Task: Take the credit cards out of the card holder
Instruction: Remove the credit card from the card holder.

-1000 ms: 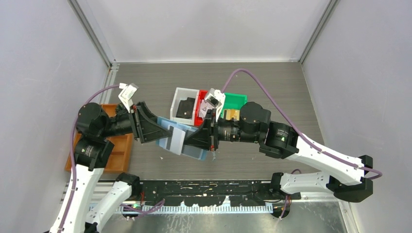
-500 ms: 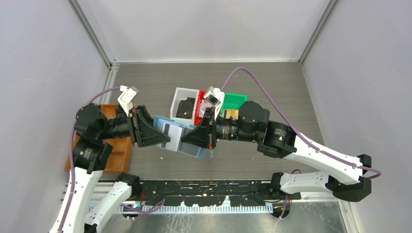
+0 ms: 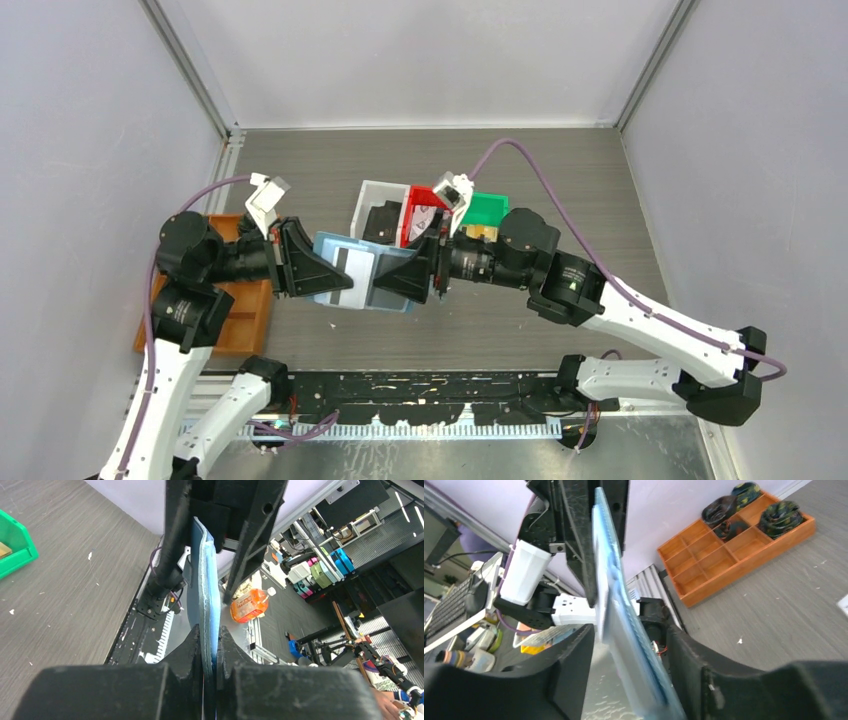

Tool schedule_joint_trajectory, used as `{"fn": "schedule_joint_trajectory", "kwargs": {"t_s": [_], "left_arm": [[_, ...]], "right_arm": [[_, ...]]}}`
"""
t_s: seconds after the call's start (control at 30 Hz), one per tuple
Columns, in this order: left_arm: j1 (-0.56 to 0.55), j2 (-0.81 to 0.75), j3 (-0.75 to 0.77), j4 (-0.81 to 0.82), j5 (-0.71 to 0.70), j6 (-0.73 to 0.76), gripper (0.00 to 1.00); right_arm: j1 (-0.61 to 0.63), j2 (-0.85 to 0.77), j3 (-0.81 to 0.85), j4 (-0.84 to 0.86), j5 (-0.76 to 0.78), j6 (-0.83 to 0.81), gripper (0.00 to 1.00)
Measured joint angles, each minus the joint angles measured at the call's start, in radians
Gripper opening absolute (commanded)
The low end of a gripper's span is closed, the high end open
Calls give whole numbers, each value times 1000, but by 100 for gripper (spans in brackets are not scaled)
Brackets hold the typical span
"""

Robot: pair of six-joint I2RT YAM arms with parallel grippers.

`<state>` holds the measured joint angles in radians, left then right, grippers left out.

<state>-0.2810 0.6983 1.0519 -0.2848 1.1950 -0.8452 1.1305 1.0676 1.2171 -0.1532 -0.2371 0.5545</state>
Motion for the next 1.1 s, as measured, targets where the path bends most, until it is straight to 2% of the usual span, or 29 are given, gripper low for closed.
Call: {"fn": "schedule_joint_trajectory", "kwargs": {"t_s": [0.13, 0.23, 0.33, 0.47, 0.6, 0.77, 0.9, 1.1], "left_arm": [[0, 27, 13, -19, -9, 35, 0], [0, 54, 43, -101, -45, 108, 0], [0, 90, 90, -213, -115, 219, 0], [0, 115, 113, -317, -218, 322, 0], [0, 134, 113, -371, -275, 356, 0], [0, 133, 113, -384, -277, 359, 0], [0, 128, 113, -385, -271, 355, 0], [0, 119, 113, -370, -246, 319, 0]], "right_arm": [[-119, -63, -93, 75, -39, 84, 65], [-234, -102, -111, 93, -56, 149, 64], [-301, -143, -109, 97, -53, 184, 59], [-317, -163, -80, 94, -78, 222, 58], [-317, -93, -74, 173, -197, 307, 54], [-313, 56, -142, 379, -338, 454, 54], [-300, 134, -212, 415, -388, 507, 52], [-286, 141, -218, 479, -421, 525, 52]]}}
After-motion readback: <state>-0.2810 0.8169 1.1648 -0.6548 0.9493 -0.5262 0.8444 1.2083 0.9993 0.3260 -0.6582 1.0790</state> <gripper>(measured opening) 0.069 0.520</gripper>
